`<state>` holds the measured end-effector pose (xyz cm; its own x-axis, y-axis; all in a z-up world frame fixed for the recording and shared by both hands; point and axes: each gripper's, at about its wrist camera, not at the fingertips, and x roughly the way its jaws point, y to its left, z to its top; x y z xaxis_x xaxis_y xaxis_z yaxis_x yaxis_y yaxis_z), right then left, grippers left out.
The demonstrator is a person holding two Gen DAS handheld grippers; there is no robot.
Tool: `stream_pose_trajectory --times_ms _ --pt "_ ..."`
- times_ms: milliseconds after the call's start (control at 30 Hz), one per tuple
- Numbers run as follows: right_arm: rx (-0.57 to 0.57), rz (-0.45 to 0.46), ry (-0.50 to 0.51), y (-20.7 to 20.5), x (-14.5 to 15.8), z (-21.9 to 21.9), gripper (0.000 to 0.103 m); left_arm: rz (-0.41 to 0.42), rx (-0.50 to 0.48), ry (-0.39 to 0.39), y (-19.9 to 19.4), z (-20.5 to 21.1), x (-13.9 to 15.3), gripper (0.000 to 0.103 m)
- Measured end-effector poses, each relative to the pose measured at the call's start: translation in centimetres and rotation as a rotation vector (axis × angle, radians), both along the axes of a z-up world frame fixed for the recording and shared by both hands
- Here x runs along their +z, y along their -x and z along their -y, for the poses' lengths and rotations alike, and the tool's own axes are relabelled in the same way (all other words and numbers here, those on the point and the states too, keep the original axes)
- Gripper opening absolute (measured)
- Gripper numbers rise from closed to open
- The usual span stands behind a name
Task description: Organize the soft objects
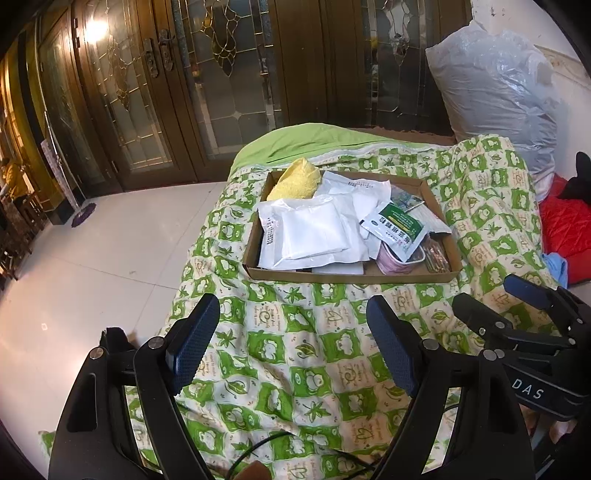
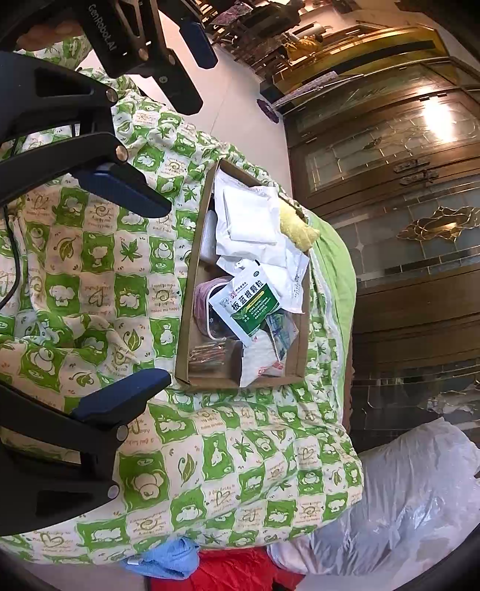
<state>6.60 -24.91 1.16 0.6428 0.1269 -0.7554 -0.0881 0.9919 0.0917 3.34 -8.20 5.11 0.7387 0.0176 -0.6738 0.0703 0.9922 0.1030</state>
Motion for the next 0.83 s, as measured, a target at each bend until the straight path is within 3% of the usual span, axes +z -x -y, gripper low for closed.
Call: stream_pose_trajectory --times_ms 633,833 --pt "0.006 0.004 0.003 1.8 0.5 -0.2 0.084 0.036 -0.024 0.027 1.5 0.2 1.1 0.082" --pt "0.010 -0.009 0.007 1.8 0.3 -0.4 0.084 -0.001 -0.027 0.039 1.2 0.2 0.4 0.082"
